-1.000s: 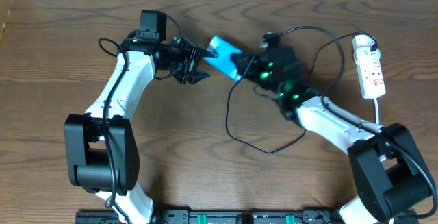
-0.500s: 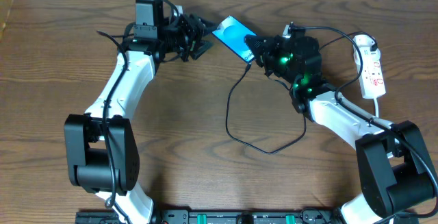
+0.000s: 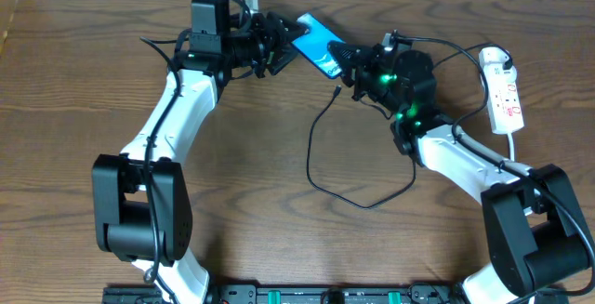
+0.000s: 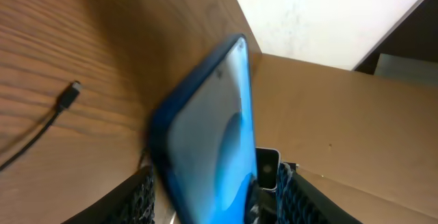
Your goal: Plug charger to phone and switch on socket
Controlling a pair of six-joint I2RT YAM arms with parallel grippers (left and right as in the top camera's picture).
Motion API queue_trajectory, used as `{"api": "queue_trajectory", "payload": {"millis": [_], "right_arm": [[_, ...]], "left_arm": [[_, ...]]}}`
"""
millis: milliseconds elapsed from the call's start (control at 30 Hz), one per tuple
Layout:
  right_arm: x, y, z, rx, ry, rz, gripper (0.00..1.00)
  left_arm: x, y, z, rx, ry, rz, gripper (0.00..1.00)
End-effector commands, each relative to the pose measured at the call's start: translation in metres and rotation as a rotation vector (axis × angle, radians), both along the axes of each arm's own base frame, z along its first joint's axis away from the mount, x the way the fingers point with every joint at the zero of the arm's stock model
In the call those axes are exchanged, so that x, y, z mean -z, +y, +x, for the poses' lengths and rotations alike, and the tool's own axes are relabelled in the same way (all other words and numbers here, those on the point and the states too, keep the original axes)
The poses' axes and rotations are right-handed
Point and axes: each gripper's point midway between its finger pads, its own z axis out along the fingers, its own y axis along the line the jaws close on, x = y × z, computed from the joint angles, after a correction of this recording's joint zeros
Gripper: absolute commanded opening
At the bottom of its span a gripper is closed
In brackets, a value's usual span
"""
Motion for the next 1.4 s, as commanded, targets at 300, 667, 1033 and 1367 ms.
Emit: {"api": "queue_trajectory", "payload": {"millis": [300,667,1033,1367], "right_arm": [[-0.014,0.008,-0.001,-0.006,0.046,0.084,0.01],[-0.010,0.008,-0.002,-0.011,0.081,0.096,0.01],[-0.007,0.008,-0.002,-0.009,0.098,0.093,0.01],[-0.006,0.008,-0.003,-0.007,0.107,0.101,0.01]], "left_arm": [[-0.012,-0.009,0.003,-0.024,-0.023,0.011,0.54],[-0.028,-0.026,0.005,0.001,-0.107,-0.014,0.37],[-0.035,-0.031,0.000,0.004,-0.016,-0.100,0.30],[-0.064,-0.039,-0.001,0.050,-0.062,-0.199,0.24]]}}
